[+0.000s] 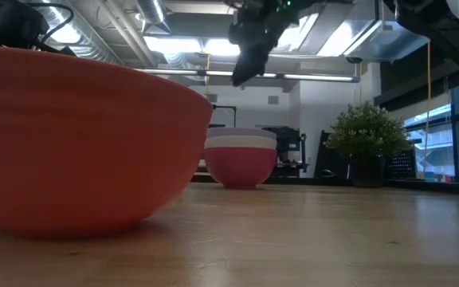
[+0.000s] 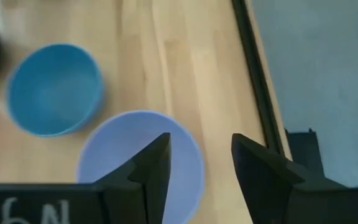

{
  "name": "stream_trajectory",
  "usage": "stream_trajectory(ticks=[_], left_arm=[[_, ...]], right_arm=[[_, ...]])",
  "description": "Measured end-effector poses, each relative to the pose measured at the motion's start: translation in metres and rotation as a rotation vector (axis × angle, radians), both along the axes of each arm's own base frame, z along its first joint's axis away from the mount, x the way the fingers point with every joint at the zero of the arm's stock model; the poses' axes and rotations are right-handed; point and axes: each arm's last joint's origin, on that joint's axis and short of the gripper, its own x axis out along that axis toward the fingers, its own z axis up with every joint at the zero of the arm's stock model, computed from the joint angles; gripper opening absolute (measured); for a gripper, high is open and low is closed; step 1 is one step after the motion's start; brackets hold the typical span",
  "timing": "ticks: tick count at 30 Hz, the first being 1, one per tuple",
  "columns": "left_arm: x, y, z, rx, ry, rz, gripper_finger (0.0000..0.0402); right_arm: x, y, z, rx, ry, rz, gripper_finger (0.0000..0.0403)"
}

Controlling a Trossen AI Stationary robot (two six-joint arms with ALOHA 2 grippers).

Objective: Nest bowls inside each other
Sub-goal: Stack the blue bowl on top of the purple bowl

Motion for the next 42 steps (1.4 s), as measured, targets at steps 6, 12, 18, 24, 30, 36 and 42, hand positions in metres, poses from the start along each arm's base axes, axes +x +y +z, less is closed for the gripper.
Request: stream_trajectory(ticks=[6,12,18,24,30,36,42], left_arm=[[0.0,0.0,0.0,-0.001,0.0,0.0,0.0095],[0.0,0.0,0.0,-0.002,-0.002,-0.002,0.0095],[0.0,0.0,0.0,-0.015,-0.017,0.002,0.0095],[0.0,0.0,0.0,-0.02,-0.022,0.004,0.0095],[0.0,0.0,0.0,-0.022,-0.024,0.005,0.0095],[0.0,0.0,0.0,-0.052,-0.056,0.017,0.0095],[0.0,0.0,0.0,-0.051,-0.057,0.017,0.0095]], right_arm=[[-0.01,0.02,0.028,0.006,-0.071,0.061,0.0169],[-0.035,0.037,0.058,-0.033,-0.083,0.043,0.0169],[-0.057,0.052,0.082,-0.035,-0.119,0.036,0.0169],[-0.072,0.065,0.094,-0.03,-0.109,0.047,0.0169],[-0.085,0.07,0.097,-0.044,-0.102,0.04,0.0169],[-0.122,0.065,0.07,-0.065,-0.185,-0.07,0.0169],[-0.167,0.089,0.023,-0.089,-0.355,-0.162,0.0169]])
